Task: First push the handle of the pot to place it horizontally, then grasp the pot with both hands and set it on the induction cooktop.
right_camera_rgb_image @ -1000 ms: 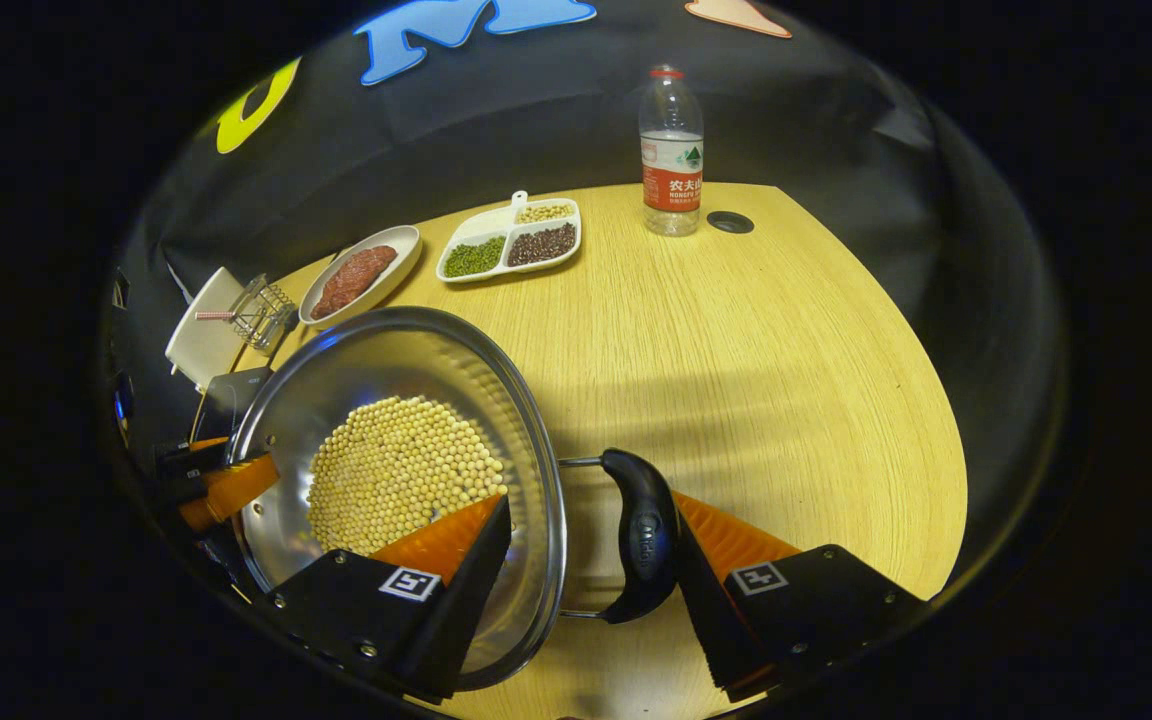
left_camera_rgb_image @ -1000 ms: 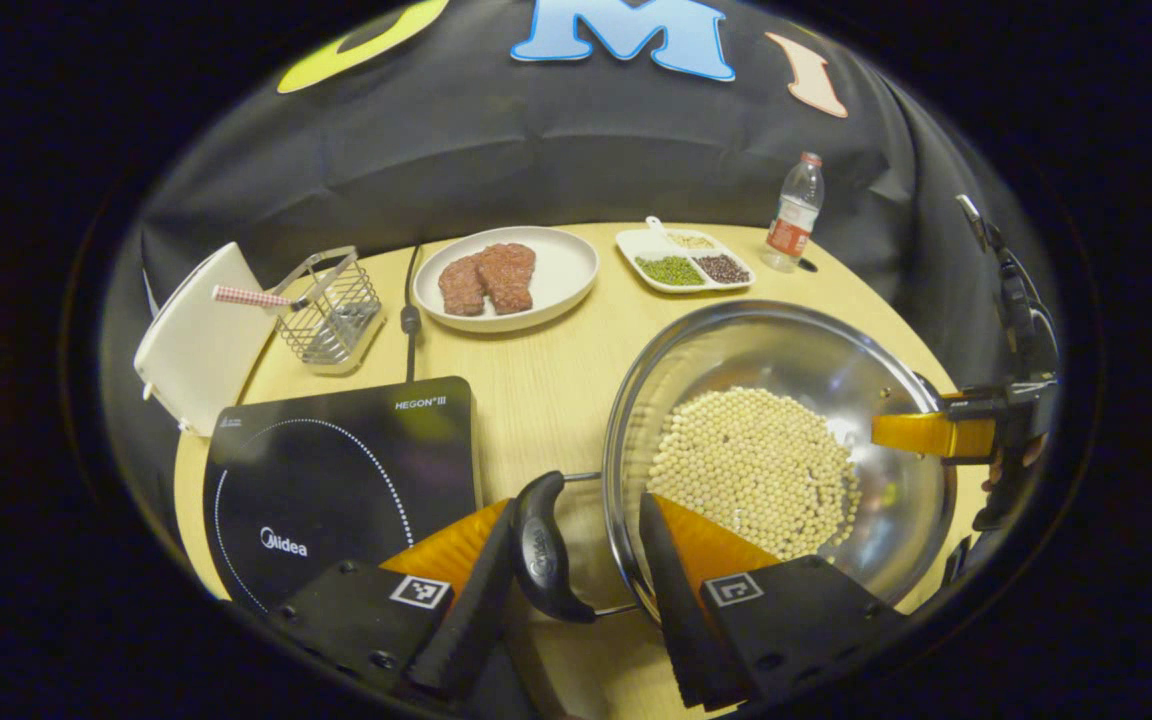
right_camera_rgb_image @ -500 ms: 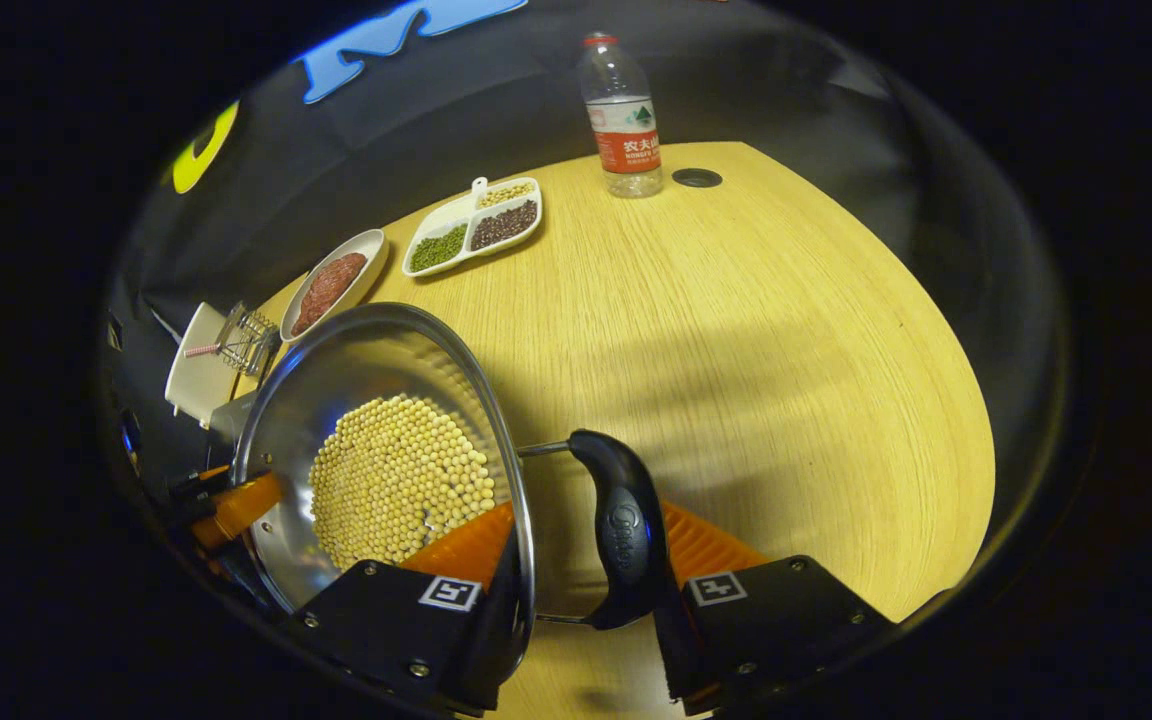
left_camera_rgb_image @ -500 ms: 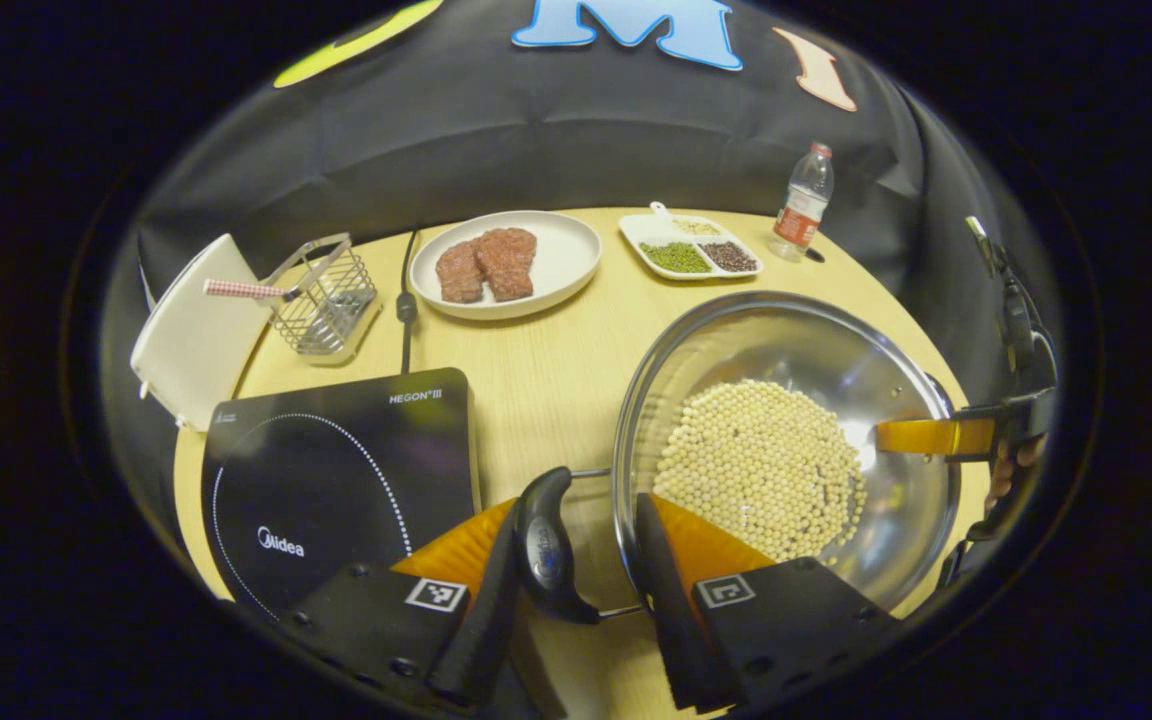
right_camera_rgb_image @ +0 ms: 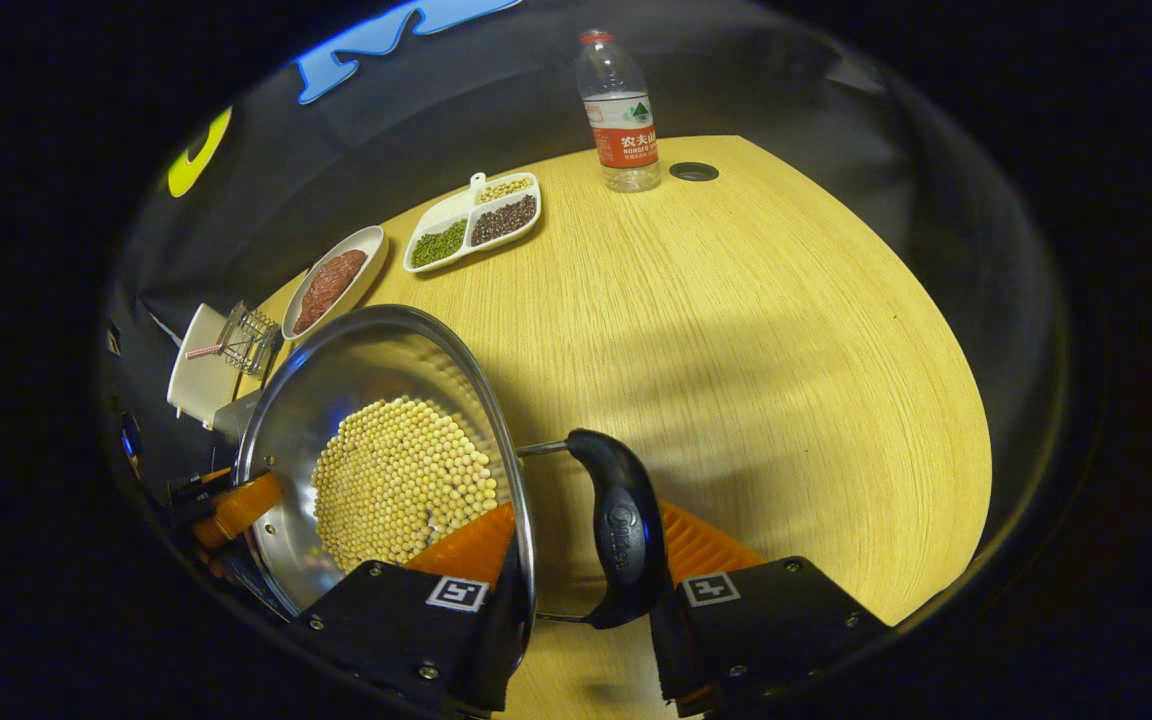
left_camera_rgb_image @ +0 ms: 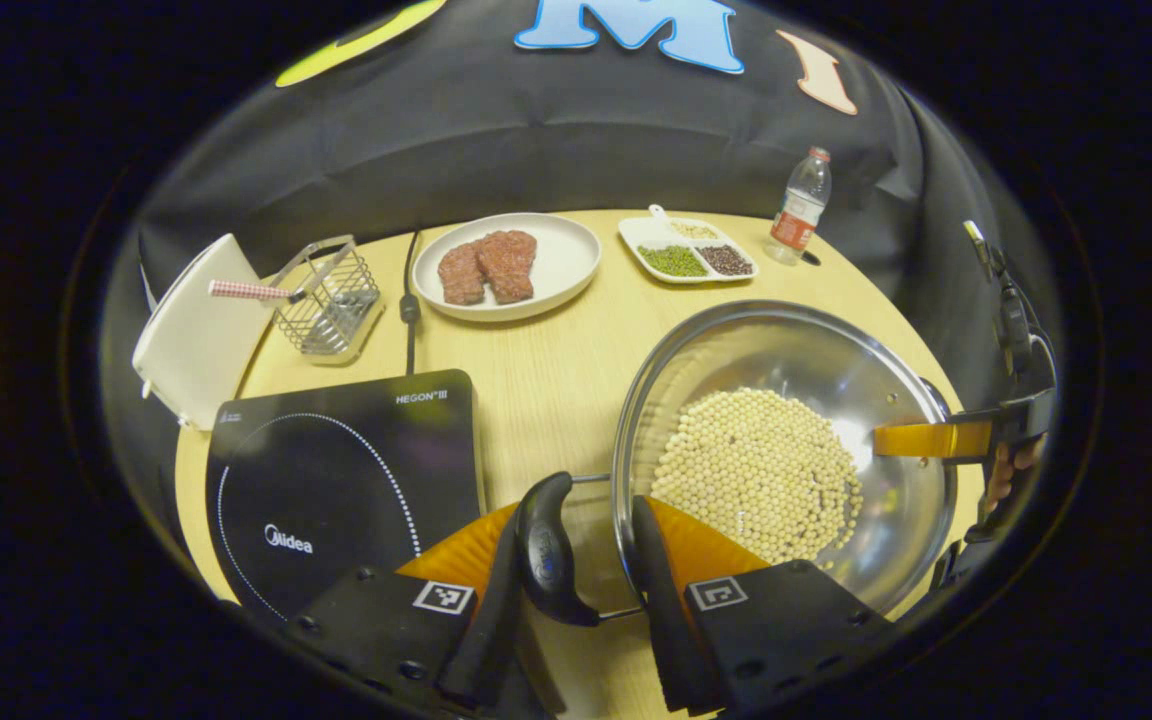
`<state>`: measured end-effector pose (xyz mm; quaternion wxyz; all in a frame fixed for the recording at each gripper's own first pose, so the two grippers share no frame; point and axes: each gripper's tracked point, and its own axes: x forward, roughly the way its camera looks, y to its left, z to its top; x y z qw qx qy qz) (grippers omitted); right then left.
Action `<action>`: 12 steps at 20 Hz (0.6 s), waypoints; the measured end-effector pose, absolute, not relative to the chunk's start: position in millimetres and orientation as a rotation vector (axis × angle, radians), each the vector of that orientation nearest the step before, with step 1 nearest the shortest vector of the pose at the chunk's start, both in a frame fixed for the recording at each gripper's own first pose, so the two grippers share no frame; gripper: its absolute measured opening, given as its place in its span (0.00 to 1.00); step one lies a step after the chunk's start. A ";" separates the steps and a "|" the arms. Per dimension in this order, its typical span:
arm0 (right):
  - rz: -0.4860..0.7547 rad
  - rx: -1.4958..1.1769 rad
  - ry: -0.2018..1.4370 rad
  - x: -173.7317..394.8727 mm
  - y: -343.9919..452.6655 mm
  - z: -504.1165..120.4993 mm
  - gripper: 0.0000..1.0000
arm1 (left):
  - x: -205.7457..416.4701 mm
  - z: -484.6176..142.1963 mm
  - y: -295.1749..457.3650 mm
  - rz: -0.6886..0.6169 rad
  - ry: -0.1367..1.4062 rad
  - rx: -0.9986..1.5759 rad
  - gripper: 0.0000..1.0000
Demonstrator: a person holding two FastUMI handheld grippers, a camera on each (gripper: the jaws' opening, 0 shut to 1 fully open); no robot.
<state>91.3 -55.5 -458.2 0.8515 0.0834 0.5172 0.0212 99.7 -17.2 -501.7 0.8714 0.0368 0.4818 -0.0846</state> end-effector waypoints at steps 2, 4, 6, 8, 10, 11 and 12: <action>0.050 0.176 1.080 92.2 -58.0 -452.4 0.55 | 97.9 -488.5 -15.4 -0.178 0.994 0.074 0.60; 0.053 0.173 1.073 91.7 -62.5 -447.1 0.55 | 96.6 -476.3 -12.2 -0.183 0.985 0.071 0.64; 0.057 0.172 1.064 92.8 -66.1 -445.2 0.56 | 95.6 -462.9 -8.2 -0.186 0.973 0.071 0.64; 0.062 0.179 1.054 91.6 -65.2 -448.0 0.55 | 92.5 -447.9 -1.5 -0.185 0.965 0.072 0.64; 0.066 0.187 1.050 86.7 -66.7 -450.4 0.55 | 88.7 -432.5 7.6 -0.182 0.959 0.075 0.60; 0.069 0.188 1.049 87.1 -69.3 -449.8 0.55 | 86.9 -426.1 12.4 -0.180 0.957 0.074 0.64; 0.071 0.190 1.048 87.4 -71.2 -449.8 0.55 | 85.0 -419.4 17.8 -0.179 0.953 0.071 0.64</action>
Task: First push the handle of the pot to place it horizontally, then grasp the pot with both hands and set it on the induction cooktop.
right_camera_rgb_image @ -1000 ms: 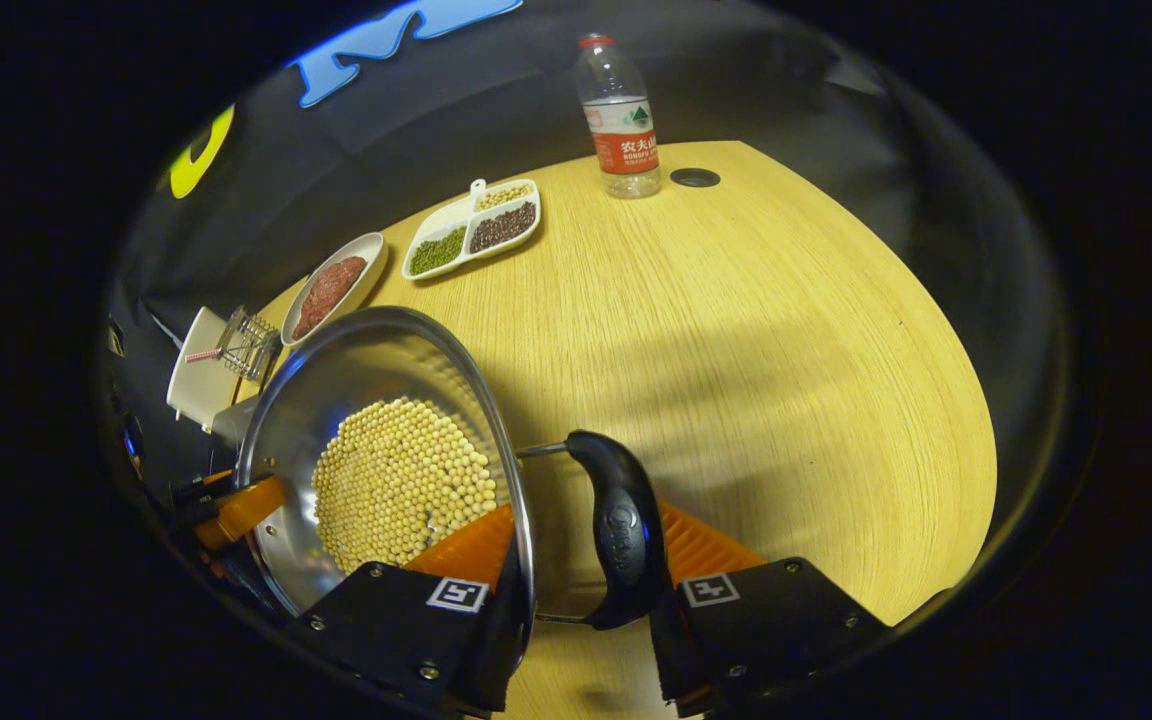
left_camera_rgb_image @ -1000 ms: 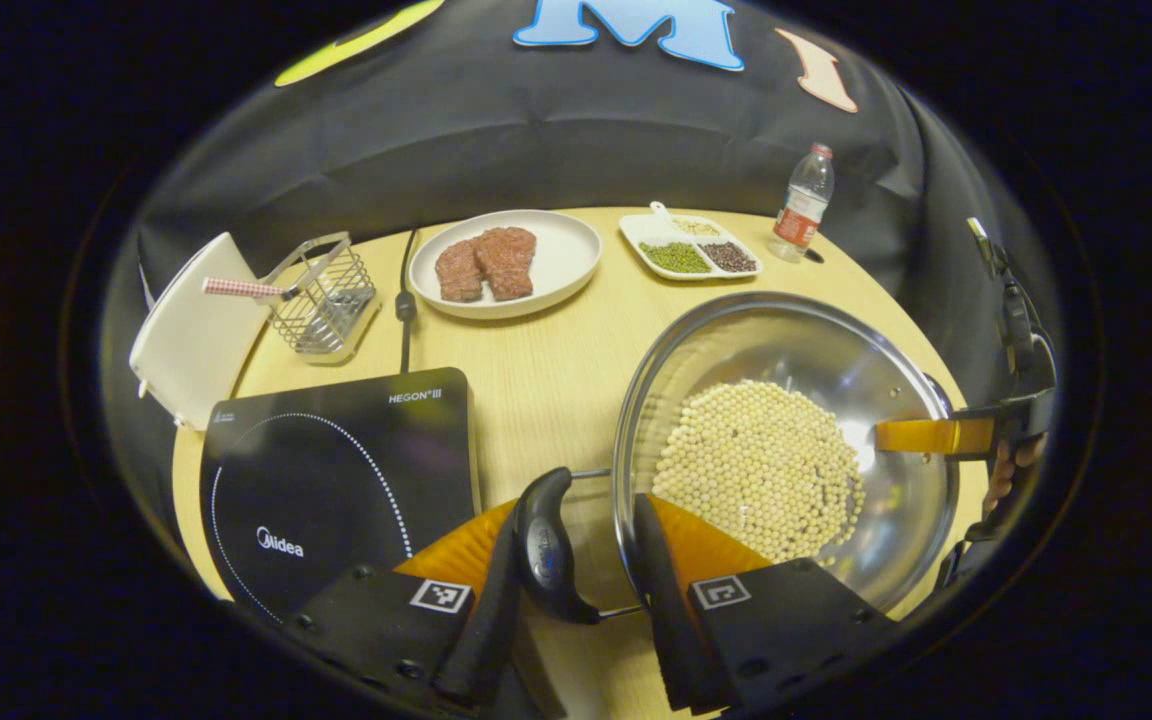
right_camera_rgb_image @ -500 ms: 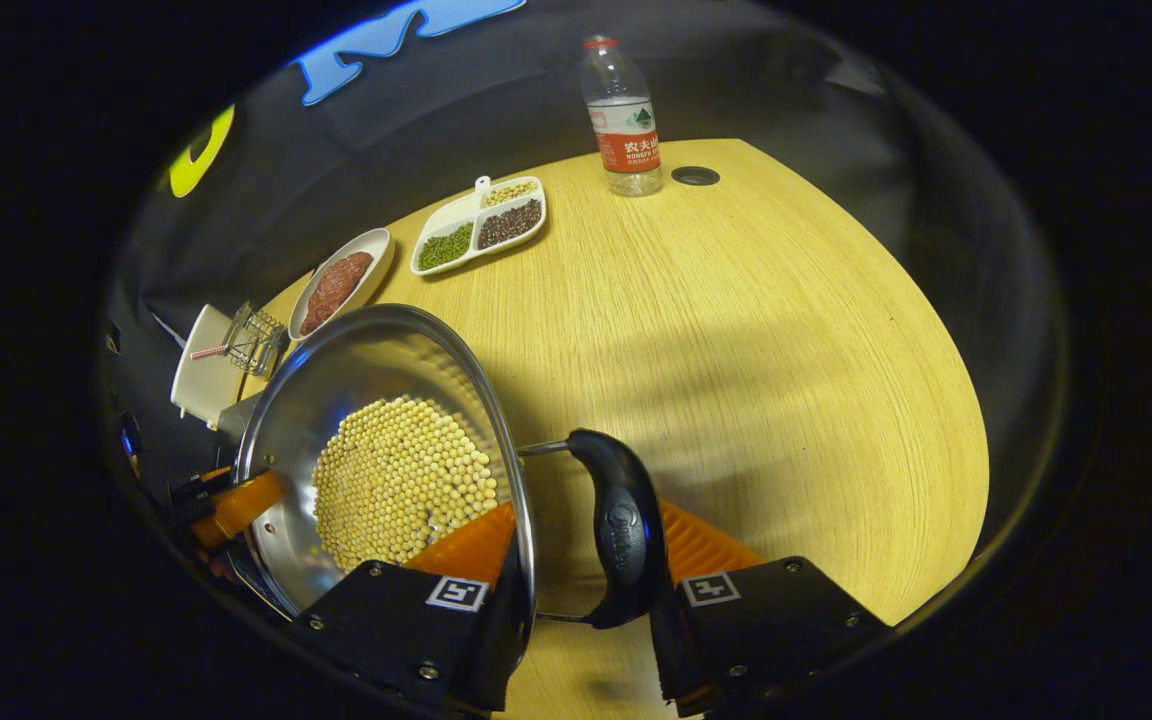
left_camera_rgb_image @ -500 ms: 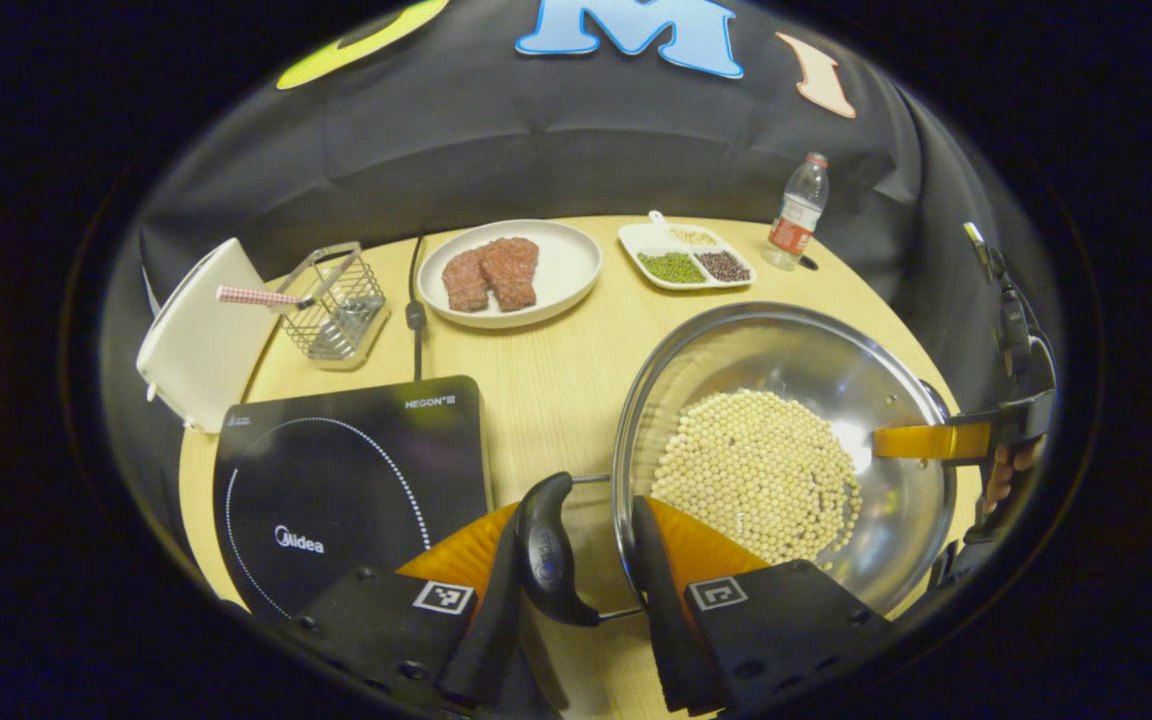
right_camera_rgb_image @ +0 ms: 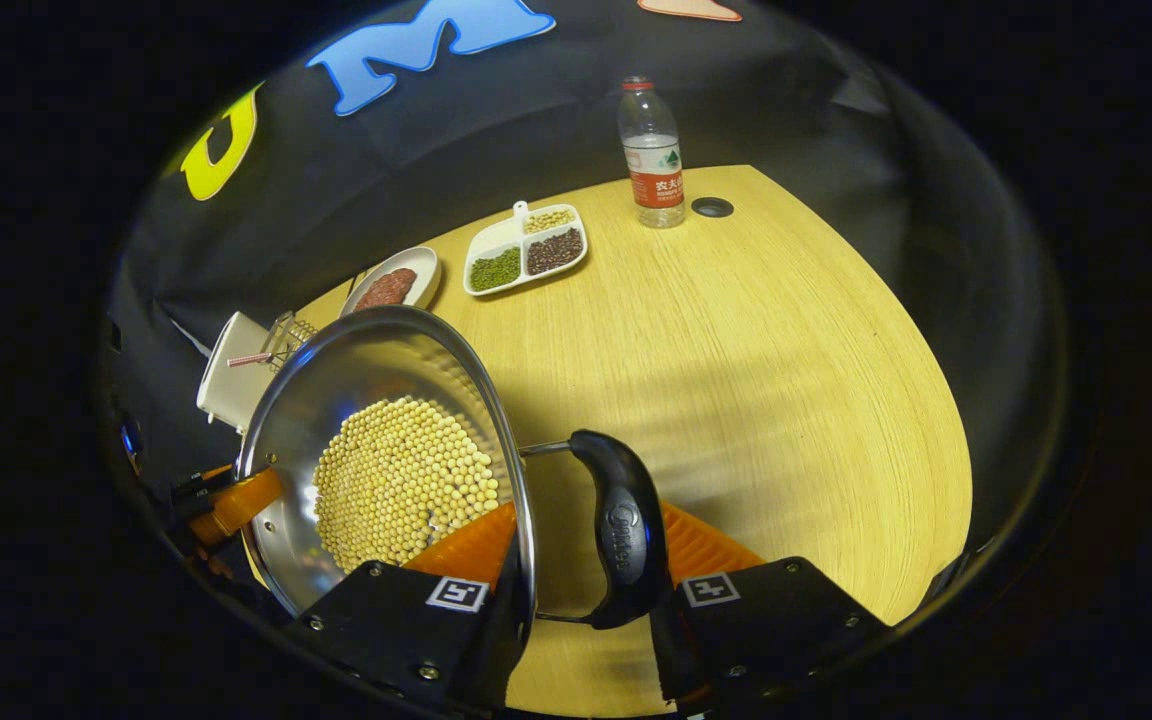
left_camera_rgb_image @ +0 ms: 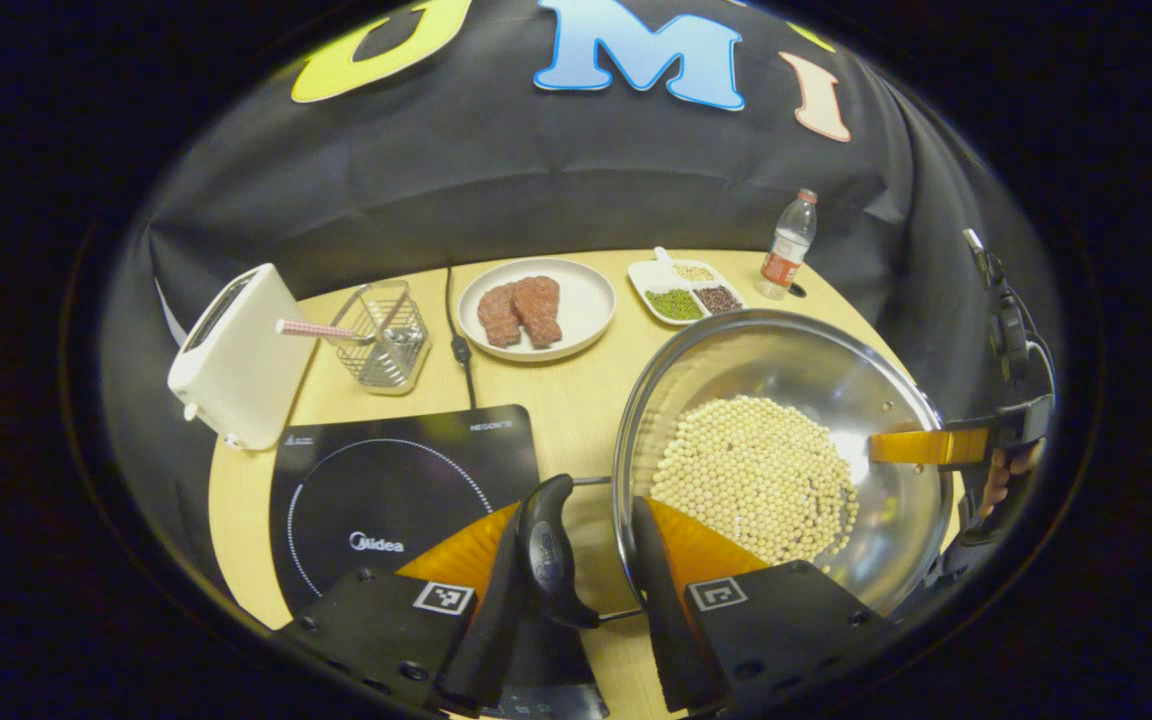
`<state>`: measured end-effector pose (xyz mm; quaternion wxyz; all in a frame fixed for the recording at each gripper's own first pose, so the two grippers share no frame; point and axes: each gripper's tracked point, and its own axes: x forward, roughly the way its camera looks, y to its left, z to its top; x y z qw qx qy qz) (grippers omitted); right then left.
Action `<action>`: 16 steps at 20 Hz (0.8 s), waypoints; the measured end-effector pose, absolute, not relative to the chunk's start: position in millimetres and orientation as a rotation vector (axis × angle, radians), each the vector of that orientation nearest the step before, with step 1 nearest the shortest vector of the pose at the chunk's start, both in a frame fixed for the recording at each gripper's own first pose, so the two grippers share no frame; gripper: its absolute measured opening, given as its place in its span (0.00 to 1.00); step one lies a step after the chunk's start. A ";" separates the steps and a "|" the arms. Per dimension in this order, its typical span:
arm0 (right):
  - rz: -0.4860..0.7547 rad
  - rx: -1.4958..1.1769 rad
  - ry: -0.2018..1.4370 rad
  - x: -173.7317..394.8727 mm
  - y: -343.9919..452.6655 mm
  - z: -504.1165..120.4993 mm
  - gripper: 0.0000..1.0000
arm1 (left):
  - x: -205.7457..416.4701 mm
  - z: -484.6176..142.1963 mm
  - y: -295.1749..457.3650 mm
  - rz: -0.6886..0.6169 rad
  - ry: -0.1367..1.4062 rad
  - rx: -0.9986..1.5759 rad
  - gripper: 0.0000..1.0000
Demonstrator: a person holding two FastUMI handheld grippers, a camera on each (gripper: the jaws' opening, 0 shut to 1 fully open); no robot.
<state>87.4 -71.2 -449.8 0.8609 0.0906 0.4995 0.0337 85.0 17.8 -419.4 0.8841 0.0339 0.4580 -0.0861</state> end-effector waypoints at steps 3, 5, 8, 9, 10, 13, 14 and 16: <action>0.068 0.189 1.047 86.8 -76.1 -442.4 0.55 | 78.9 -404.0 35.0 -0.180 0.950 0.063 0.64; 0.069 0.178 1.039 87.4 -75.0 -437.8 0.55 | 74.4 -394.0 45.9 -0.183 0.947 0.051 0.60; 0.066 0.170 1.027 85.7 -69.0 -437.4 0.55 | 69.9 -381.4 63.3 -0.184 0.945 0.035 0.60; 0.067 0.168 1.023 84.5 -68.6 -436.5 0.55 | 68.5 -377.6 68.6 -0.184 0.943 0.032 0.60; 0.069 0.168 1.022 83.6 -68.2 -436.9 0.55 | 67.2 -374.7 76.0 -0.183 0.941 0.033 0.60; 0.074 0.169 1.024 84.4 -71.4 -434.0 0.55 | 63.7 -367.6 95.9 -0.183 0.940 0.030 0.64; 0.076 0.170 1.024 85.2 -72.5 -433.0 0.55 | 62.7 -365.5 103.0 -0.182 0.941 0.028 0.64; 0.079 0.170 1.027 86.3 -75.7 -432.2 0.55 | 59.2 -363.5 118.4 -0.180 0.944 0.027 0.64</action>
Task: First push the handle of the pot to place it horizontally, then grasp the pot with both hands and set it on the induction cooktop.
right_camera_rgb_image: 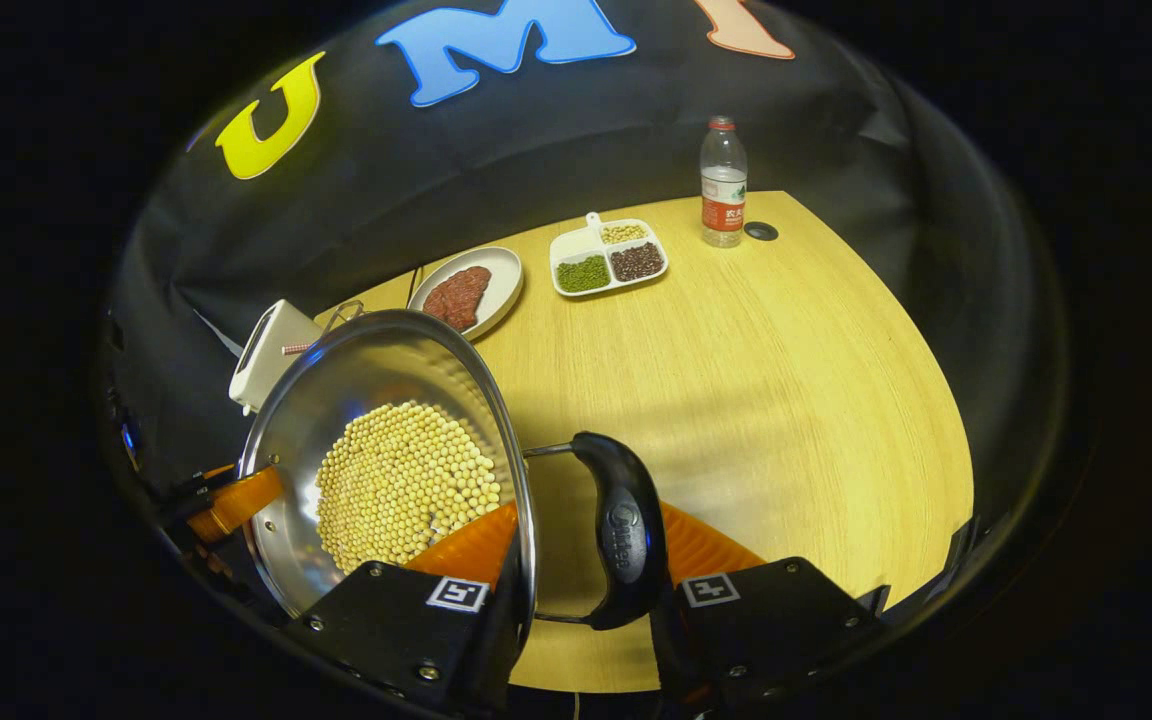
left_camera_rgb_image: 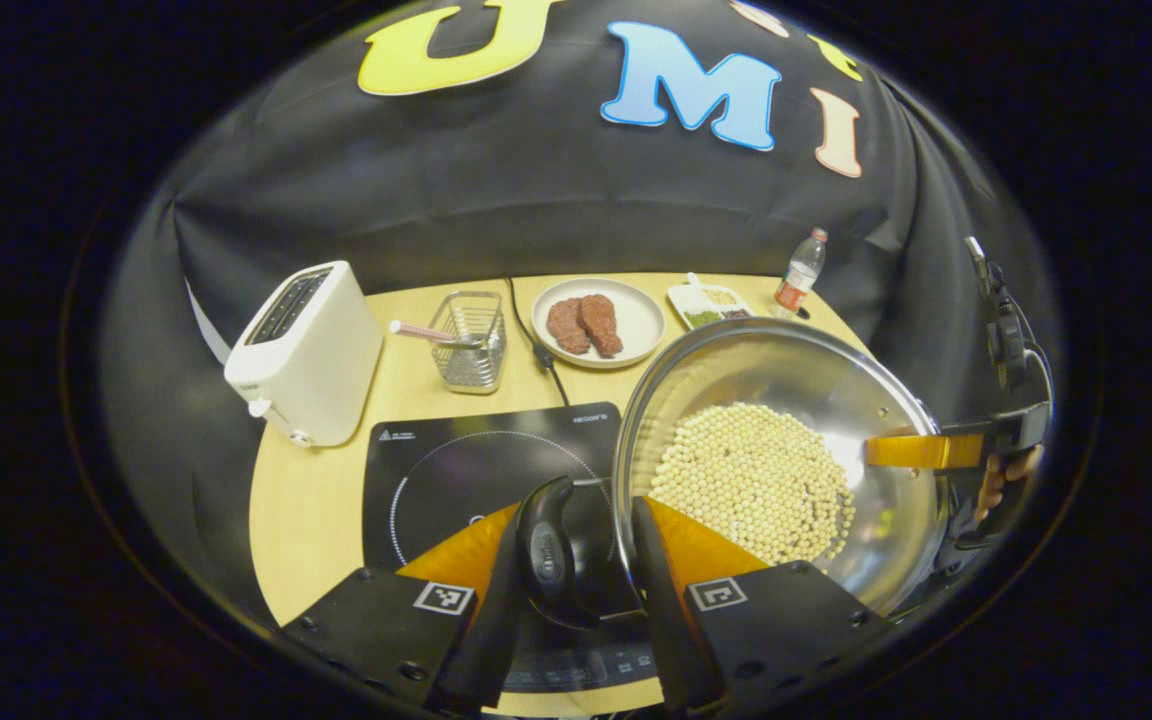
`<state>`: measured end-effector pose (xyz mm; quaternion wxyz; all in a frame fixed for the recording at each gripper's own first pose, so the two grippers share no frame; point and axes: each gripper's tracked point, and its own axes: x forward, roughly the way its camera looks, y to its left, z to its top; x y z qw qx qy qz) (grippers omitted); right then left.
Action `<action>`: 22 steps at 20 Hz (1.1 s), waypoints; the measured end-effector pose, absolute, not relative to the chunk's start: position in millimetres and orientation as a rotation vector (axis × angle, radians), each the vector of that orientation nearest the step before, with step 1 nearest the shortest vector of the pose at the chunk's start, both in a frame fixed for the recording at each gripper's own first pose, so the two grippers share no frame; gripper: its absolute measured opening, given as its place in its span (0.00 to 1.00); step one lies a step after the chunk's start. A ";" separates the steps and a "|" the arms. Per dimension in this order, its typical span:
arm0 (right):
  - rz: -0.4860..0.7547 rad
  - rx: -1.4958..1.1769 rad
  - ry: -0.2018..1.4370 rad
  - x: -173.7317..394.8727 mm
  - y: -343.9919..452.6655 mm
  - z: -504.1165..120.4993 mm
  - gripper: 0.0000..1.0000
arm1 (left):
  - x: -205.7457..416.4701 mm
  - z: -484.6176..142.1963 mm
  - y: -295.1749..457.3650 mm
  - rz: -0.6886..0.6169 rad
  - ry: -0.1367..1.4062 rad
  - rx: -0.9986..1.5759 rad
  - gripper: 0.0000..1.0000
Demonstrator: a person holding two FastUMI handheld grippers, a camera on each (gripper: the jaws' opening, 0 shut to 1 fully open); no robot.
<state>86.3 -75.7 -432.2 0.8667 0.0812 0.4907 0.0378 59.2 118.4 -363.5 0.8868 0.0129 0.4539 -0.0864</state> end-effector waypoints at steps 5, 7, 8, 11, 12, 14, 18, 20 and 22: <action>0.099 0.169 1.040 92.5 -76.7 -435.3 0.55 | 56.1 -359.7 156.3 -0.165 0.946 0.024 0.64; 0.108 0.167 1.045 96.6 -78.0 -435.7 0.55 | 57.2 -360.4 171.2 -0.157 0.948 0.024 0.64; 0.112 0.166 1.048 96.4 -69.5 -439.5 0.55 | 58.5 -361.4 178.1 -0.155 0.949 0.024 0.64; 0.125 0.162 1.051 98.9 -68.9 -442.1 0.55 | 62.6 -362.7 197.3 -0.145 0.948 0.020 0.64; 0.127 0.159 1.053 99.9 -70.4 -441.2 0.55 | 63.8 -363.0 204.1 -0.141 0.948 0.018 0.64; 0.130 0.152 1.058 103.4 -79.6 -437.1 0.55 | 65.4 -366.1 215.7 -0.135 0.953 0.015 0.64; 0.135 0.143 1.069 106.7 -77.4 -439.7 0.55 | 69.9 -374.5 240.2 -0.125 0.964 0.008 0.64; 0.135 0.142 1.072 106.7 -78.7 -438.6 0.55 | 73.3 -378.7 251.7 -0.119 0.965 0.008 0.64; 0.135 0.144 1.076 107.5 -81.0 -438.0 0.56 | 76.9 -384.6 263.9 -0.113 0.969 0.006 0.64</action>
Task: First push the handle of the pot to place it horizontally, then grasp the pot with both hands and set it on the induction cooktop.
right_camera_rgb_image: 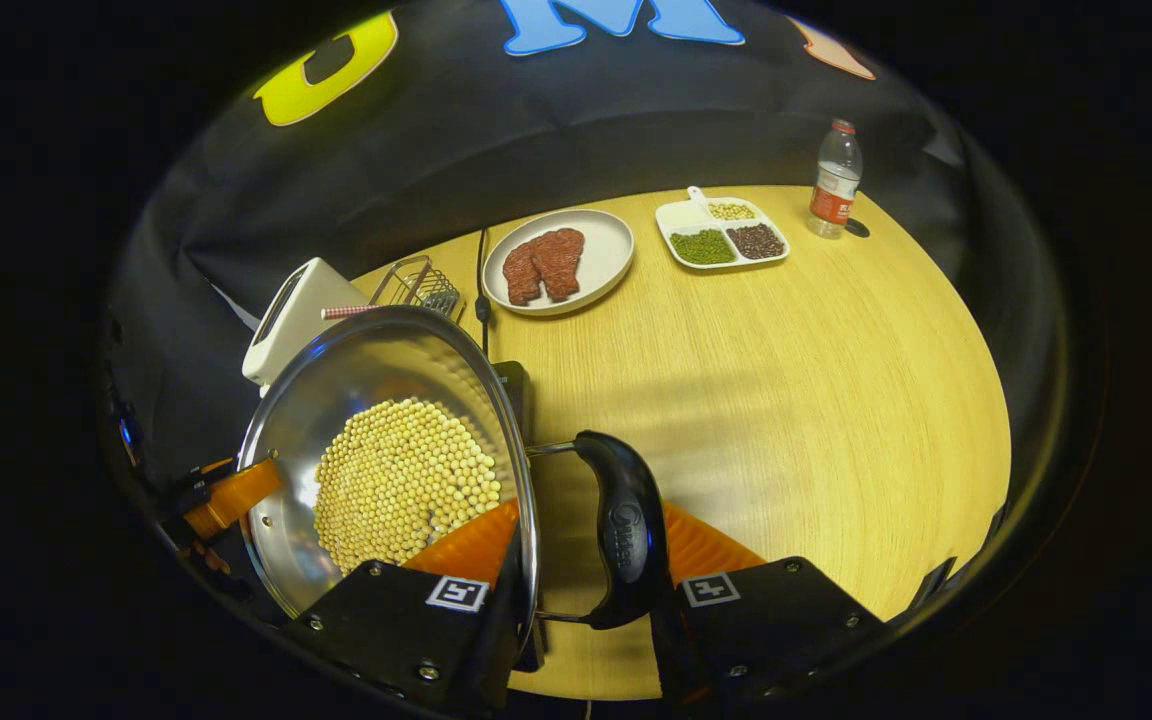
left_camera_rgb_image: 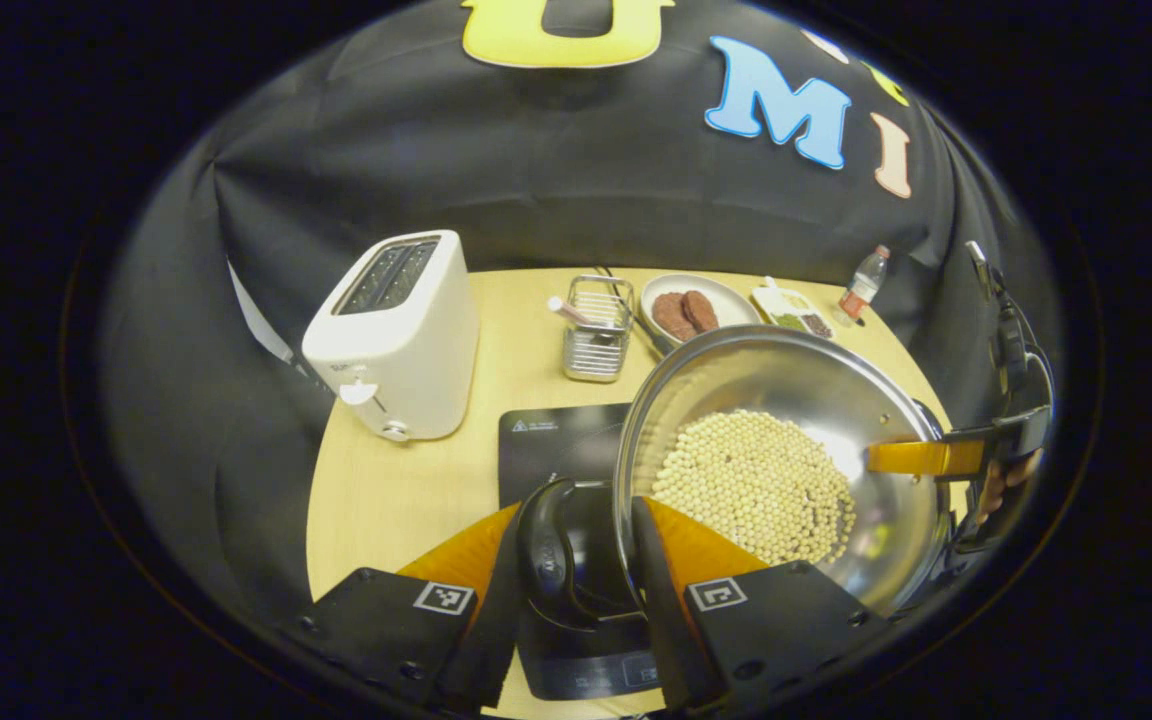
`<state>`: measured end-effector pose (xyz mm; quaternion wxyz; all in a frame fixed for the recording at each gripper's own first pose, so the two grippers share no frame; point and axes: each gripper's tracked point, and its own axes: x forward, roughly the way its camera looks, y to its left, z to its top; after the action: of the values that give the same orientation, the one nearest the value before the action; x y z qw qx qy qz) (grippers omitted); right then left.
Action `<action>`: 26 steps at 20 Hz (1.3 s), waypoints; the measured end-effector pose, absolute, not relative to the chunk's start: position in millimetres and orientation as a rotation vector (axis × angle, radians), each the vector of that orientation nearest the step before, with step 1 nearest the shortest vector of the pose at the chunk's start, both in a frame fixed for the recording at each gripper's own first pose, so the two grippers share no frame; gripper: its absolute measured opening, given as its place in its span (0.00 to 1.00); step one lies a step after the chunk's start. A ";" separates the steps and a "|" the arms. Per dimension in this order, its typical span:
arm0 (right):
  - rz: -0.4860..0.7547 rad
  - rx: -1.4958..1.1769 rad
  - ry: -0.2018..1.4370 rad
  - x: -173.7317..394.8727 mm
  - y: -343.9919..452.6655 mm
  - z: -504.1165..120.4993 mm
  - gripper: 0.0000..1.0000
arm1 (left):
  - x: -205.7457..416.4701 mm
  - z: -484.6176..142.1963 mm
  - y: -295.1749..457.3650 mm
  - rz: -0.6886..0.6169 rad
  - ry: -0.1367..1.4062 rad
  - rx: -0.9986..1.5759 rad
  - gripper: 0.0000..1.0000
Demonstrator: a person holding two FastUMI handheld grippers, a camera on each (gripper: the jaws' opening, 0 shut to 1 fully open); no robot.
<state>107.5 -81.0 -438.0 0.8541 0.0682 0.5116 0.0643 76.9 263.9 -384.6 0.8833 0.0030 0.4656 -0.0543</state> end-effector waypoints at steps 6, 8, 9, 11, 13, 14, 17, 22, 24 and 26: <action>0.128 0.164 1.088 105.6 -88.8 -435.8 0.56 | 86.6 -398.9 292.2 -0.108 0.963 0.018 0.64; 0.126 0.163 1.087 106.2 -89.4 -435.1 0.56 | 90.6 -407.9 301.2 -0.105 0.964 0.015 0.63; 0.122 0.167 1.088 102.1 -76.8 -441.8 0.55 | 91.7 -412.7 305.3 -0.106 0.965 0.014 0.60; 0.114 0.173 1.094 102.2 -89.7 -434.7 0.55 | 94.2 -417.3 311.2 -0.107 0.968 0.015 0.64; 0.109 0.174 1.095 100.6 -90.3 -434.1 0.55 | 96.2 -423.2 317.1 -0.110 0.970 0.017 0.64; 0.104 0.178 1.091 101.1 -91.6 -432.7 0.56 | 97.3 -424.2 317.8 -0.114 0.970 0.019 0.60; 0.090 0.185 1.084 97.1 -90.8 -434.3 0.55 | 102.7 -428.3 321.0 -0.123 0.965 0.025 0.64; 0.063 0.193 1.060 90.4 -88.8 -431.3 0.55 | 108.6 -439.4 320.1 -0.148 0.967 0.021 0.60; 0.055 0.197 1.058 84.2 -90.3 -431.2 0.56 | 110.9 -439.5 320.2 -0.156 0.962 0.023 0.60; 0.047 0.200 1.057 79.6 -92.9 -430.7 0.55 | 110.8 -441.3 321.2 -0.162 0.963 0.023 0.60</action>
<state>79.6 -92.9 -430.7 0.8585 0.0952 0.5035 0.0226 110.8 321.2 -441.3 0.8830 0.0109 0.4628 -0.0776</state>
